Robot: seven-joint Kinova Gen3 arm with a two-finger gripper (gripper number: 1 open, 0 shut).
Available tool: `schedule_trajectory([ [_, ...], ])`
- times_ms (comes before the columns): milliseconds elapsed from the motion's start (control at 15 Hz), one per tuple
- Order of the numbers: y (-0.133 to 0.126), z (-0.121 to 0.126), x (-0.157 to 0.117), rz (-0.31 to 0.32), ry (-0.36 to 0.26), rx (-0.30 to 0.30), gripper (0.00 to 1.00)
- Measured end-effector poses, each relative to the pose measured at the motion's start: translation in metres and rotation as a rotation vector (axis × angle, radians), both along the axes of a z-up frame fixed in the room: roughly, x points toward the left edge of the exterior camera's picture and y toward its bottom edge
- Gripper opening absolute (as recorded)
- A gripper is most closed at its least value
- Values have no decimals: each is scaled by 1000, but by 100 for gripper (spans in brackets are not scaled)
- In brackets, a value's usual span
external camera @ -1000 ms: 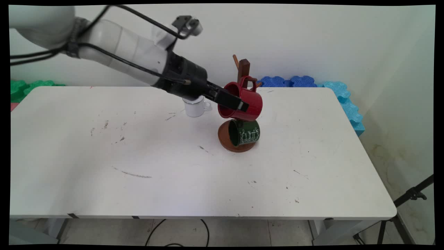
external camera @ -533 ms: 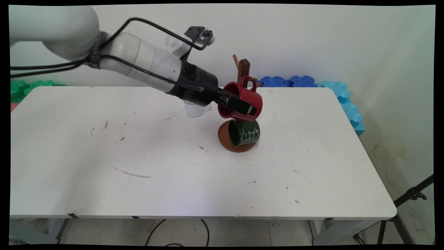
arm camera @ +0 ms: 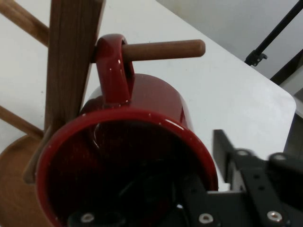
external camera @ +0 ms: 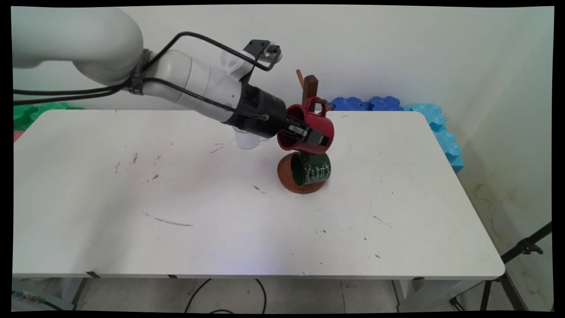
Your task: Pick up the red mug from the rack, then place the picked object on the table
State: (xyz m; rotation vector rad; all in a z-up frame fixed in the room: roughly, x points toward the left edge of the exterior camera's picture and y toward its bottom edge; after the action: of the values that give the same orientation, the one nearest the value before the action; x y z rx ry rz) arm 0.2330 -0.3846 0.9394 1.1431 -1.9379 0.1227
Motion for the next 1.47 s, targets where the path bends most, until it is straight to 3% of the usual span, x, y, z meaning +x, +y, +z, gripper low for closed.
schedule_trajectory([
  [733,6,1,-7,-23,19,-21,0],
  [1467,44,35,-13,-106,64,-50,0],
])
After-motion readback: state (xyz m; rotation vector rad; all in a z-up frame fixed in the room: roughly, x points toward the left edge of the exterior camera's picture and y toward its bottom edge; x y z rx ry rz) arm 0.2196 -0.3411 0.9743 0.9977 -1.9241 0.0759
